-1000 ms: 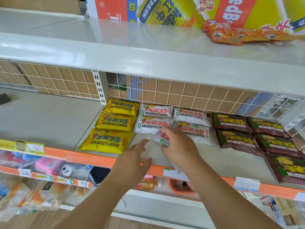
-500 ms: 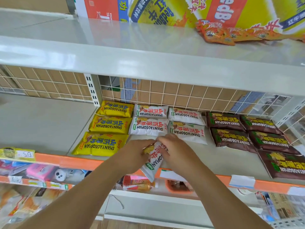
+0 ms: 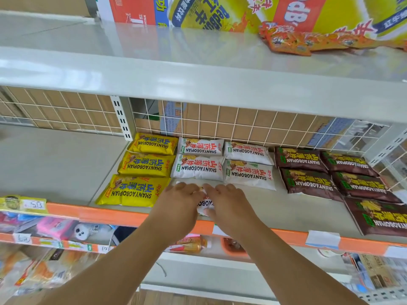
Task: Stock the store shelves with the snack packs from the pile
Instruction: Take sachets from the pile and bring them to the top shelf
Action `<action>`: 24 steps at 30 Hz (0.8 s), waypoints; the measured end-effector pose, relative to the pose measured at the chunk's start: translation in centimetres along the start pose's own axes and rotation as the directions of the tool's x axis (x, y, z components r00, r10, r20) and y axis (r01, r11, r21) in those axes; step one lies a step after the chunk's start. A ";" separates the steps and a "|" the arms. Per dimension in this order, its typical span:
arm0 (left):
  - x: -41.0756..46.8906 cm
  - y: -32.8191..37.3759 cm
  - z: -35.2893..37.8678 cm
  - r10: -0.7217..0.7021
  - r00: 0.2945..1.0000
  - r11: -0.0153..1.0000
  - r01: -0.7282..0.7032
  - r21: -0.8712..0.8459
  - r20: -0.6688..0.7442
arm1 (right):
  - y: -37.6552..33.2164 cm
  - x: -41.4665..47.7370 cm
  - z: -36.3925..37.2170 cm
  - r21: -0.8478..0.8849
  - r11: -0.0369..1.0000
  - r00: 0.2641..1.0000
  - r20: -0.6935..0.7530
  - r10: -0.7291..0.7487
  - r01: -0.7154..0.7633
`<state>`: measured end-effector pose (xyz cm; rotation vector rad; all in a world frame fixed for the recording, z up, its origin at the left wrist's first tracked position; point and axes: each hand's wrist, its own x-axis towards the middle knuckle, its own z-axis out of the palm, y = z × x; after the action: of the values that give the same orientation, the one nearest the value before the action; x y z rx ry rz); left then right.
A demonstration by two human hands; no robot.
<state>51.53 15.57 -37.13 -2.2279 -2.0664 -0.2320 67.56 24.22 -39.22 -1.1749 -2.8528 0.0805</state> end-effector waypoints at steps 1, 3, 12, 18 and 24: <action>-0.3 0.2 0.4 0.011 1.000 1.000 -0.011 0.006 0.004 | 0.0 -0.2 0.5 0.048 0.998 0.999 -0.040 -0.035 0.037; -1.0 0.1 1.1 0.002 1.000 1.000 -0.003 0.013 0.031 | 0.3 -0.8 0.9 0.115 0.987 0.989 -0.112 -0.098 0.111; -3.0 0.9 2.1 -0.066 0.982 0.996 0.056 0.065 0.178 | 0.8 -2.6 0.9 0.224 0.966 0.963 -0.260 -0.068 0.128; -4.9 2.1 2.4 -0.040 0.978 0.997 0.027 0.067 0.207 | 0.8 -3.9 1.8 0.264 0.952 0.972 -0.215 -0.096 0.152; -3.5 2.2 2.4 -0.099 0.962 0.993 0.079 0.089 0.254 | 0.7 -2.5 2.3 0.272 0.951 0.982 -0.153 -0.111 0.150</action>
<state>53.56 12.38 -40.04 -2.2235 -2.2619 0.1405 69.69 22.91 -41.61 -0.8975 -2.6778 0.3734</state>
